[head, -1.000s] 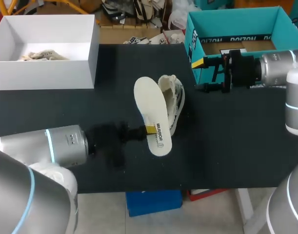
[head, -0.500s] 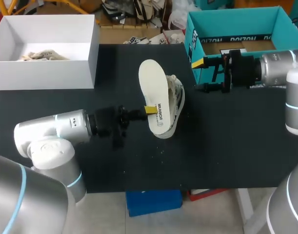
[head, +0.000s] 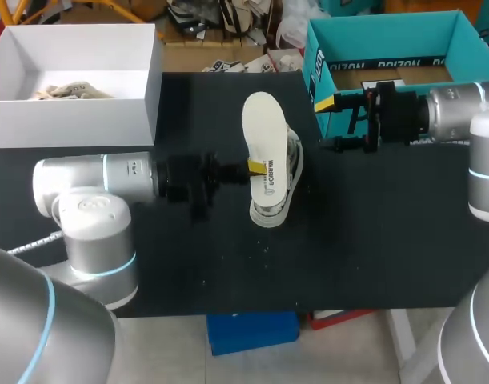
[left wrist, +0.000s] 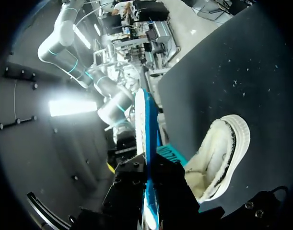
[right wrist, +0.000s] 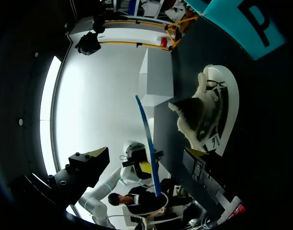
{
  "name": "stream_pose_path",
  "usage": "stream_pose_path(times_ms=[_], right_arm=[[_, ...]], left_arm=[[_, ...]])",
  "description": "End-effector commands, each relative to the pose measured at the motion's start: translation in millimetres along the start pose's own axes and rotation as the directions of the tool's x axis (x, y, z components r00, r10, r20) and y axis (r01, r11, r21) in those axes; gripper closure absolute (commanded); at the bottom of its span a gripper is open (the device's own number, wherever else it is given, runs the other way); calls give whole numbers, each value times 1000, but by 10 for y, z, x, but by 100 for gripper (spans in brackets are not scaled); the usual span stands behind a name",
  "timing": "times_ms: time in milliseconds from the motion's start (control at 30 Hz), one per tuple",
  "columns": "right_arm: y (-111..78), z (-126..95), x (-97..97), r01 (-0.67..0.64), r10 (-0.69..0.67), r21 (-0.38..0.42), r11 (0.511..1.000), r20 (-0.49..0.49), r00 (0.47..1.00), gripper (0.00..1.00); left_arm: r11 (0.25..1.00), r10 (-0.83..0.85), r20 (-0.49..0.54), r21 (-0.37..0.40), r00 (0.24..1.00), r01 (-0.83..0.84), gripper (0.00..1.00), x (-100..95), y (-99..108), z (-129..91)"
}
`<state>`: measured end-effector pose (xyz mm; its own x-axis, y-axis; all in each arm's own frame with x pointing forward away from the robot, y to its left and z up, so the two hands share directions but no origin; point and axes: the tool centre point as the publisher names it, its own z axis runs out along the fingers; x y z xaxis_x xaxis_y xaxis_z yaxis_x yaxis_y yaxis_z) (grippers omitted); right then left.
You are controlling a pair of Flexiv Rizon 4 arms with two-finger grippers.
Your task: Take the shoe out of the shoebox, open the shoe tongue, remove and reinsert the insole, then place the shoe into the shoebox
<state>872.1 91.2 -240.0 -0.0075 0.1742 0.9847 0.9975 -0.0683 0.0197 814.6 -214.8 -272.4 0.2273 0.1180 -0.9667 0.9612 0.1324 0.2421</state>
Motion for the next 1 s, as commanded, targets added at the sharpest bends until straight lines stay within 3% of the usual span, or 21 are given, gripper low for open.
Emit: stream_pose_path(times_ms=[33,367,1000], right_arm=[[-2,13,-5,0,0,-2,1000,1,1000,0],[-2,13,-5,0,0,-2,1000,1,1000,0],[-59,473,-170,137,-134,58,989,-47,990,0]], left_arm=[[999,-2,-101,40,995,6,100,-19,41,-18],[998,-16,-108,55,994,22,100,-9,42,-29],[998,-16,-108,55,994,22,100,-9,42,-29]])
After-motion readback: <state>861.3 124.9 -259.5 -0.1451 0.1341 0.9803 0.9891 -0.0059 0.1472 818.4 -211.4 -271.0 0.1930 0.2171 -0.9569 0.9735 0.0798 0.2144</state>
